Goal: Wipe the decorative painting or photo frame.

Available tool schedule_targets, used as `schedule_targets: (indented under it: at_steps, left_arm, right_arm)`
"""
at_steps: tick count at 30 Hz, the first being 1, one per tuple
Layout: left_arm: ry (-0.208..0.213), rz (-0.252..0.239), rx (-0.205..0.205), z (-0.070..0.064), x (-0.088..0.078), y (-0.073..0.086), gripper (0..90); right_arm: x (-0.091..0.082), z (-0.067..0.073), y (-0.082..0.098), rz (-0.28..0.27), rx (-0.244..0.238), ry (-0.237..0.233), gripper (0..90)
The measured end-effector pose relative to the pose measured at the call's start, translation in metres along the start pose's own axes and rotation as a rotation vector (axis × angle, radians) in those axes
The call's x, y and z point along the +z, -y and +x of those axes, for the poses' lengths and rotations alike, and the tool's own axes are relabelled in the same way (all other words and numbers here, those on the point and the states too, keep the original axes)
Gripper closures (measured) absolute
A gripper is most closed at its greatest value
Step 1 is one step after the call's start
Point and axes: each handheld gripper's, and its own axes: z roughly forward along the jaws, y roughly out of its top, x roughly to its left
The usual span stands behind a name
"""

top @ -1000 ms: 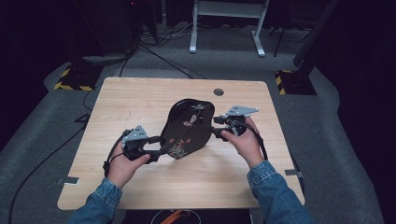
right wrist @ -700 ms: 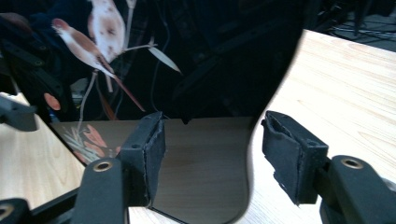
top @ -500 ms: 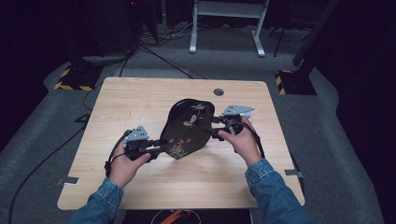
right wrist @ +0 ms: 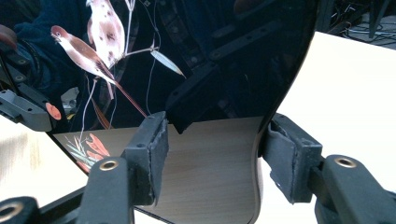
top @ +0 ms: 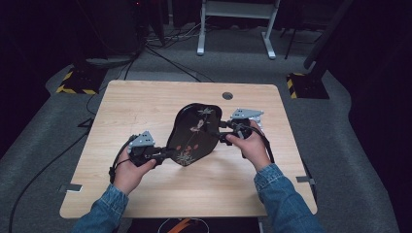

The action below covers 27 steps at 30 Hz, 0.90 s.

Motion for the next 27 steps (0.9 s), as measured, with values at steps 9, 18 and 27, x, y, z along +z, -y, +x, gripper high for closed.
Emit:
schedule_targets:
  at_steps: [9, 18, 27]
  left_arm:
    - [-0.006, -0.010, -0.019, 0.004, -0.004, -0.003, 76.0]
    - [-0.036, -0.029, -0.028, 0.016, -0.005, -0.014, 69.6]
    - [-0.052, -0.074, -0.032, 0.033, -0.003, -0.031, 63.0]
  right_arm:
    - [-0.003, 0.007, 0.000, -0.010, -0.004, 0.030, 46.8]
    - [-0.016, 0.023, -0.011, -0.050, -0.026, 0.113, 53.3]
    - [-0.022, 0.031, -0.012, -0.079, 0.023, 0.183, 57.3]
